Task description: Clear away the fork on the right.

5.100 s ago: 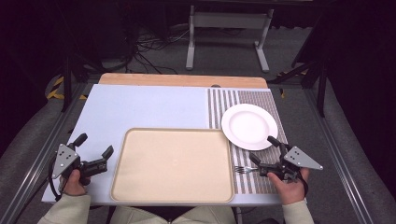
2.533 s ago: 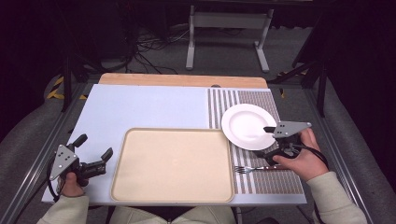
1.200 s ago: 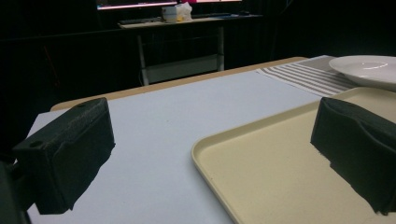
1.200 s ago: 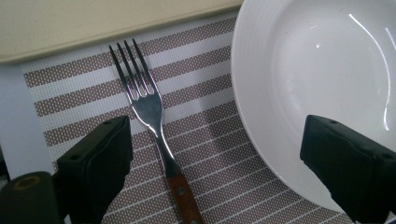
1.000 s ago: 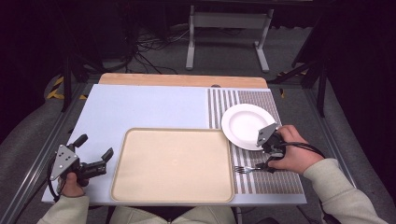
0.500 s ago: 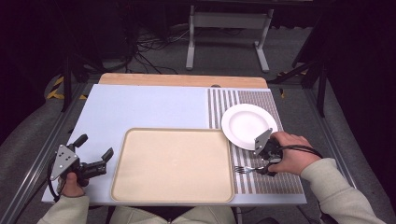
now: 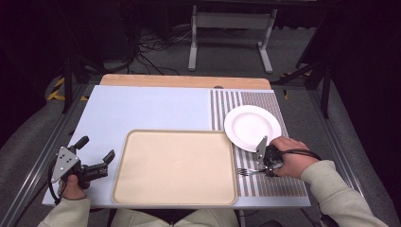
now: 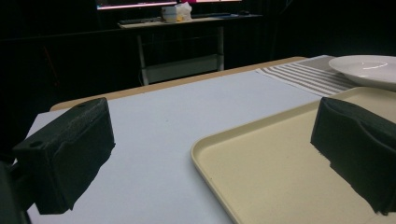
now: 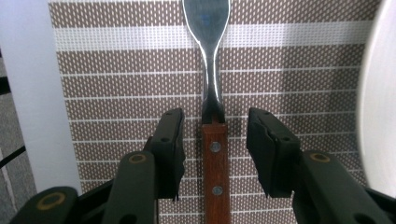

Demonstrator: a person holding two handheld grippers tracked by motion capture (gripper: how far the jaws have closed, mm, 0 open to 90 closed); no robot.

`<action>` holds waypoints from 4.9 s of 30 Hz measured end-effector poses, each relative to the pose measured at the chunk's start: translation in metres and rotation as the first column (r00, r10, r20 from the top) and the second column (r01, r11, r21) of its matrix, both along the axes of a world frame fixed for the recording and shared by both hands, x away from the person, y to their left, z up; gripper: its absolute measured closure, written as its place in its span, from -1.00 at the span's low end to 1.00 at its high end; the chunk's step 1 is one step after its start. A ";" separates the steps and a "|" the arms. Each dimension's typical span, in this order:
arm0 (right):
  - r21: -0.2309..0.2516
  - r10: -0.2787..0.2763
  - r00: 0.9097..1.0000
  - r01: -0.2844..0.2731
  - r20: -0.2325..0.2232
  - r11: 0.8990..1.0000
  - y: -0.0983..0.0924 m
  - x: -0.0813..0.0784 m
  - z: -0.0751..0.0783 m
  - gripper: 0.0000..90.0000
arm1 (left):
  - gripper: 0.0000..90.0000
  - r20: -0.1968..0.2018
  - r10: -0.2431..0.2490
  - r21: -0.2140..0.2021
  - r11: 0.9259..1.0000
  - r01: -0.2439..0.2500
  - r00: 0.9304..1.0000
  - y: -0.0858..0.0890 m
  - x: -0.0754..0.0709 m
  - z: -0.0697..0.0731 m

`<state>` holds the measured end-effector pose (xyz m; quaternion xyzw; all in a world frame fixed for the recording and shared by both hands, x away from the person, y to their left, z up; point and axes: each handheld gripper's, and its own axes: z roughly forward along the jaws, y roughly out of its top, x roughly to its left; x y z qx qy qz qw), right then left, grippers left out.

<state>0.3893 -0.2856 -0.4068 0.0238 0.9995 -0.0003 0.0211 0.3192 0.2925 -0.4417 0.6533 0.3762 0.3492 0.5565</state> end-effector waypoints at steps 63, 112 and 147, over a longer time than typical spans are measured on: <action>0.107 -0.034 0.996 0.026 0.080 0.994 0.014 0.002 0.052 0.72 | -1.00 -0.002 0.013 -0.014 1.000 -0.013 1.000 0.002 0.000 0.000; 0.377 -0.606 0.762 0.643 -0.228 0.666 0.079 0.009 0.054 0.72 | -1.00 0.005 0.013 -0.014 1.000 -0.013 1.000 0.003 0.000 0.001; 0.277 -0.757 0.589 0.806 -0.284 0.523 0.116 0.008 0.016 0.72 | -1.00 0.008 0.010 -0.017 1.000 -0.010 1.000 0.003 0.000 0.002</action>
